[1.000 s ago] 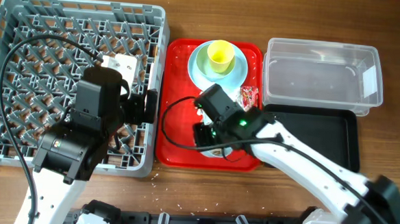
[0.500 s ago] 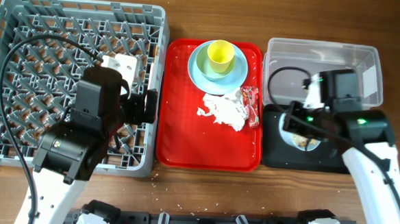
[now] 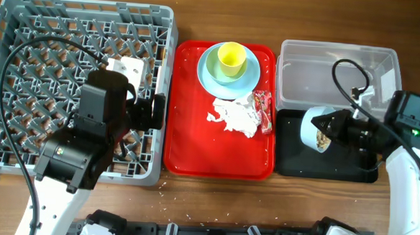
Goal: Sort waste into correct bins and load items into the dishwasher rack
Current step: 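Grip the bowl rim with the right gripper and carry it over the black tray, then tilt the bowl with the right gripper to dump rice onto the black tray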
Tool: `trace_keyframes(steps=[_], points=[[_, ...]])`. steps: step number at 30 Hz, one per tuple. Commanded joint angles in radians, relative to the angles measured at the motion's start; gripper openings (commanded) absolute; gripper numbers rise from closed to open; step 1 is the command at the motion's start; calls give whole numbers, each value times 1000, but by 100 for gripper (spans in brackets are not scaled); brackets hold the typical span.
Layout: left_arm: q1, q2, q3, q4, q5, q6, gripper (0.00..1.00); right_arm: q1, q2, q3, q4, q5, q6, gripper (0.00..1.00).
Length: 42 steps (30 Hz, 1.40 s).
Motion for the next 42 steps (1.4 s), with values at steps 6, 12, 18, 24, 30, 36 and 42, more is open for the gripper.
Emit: trace_keyframes(steps=[6, 12, 18, 24, 30, 36, 42], points=[[2, -2, 6, 3, 12, 5, 100, -75, 29, -4, -3, -222, -91, 4], [2, -2, 6, 3, 12, 5, 100, -117, 29, -88, 48, -296, -105, 4], [2, -2, 6, 3, 12, 5, 100, -137, 29, -146, 142, -420, -105, 4], [2, -2, 6, 3, 12, 5, 100, -137, 29, -146, 145, -424, -103, 4], [2, -2, 6, 3, 12, 5, 100, -137, 29, -146, 148, -424, -58, 4], [2, -2, 6, 3, 12, 5, 100, -140, 29, -146, 200, -417, 2, 4], [2, -2, 6, 3, 12, 5, 100, -231, 29, -146, 205, -417, -2, 4]])
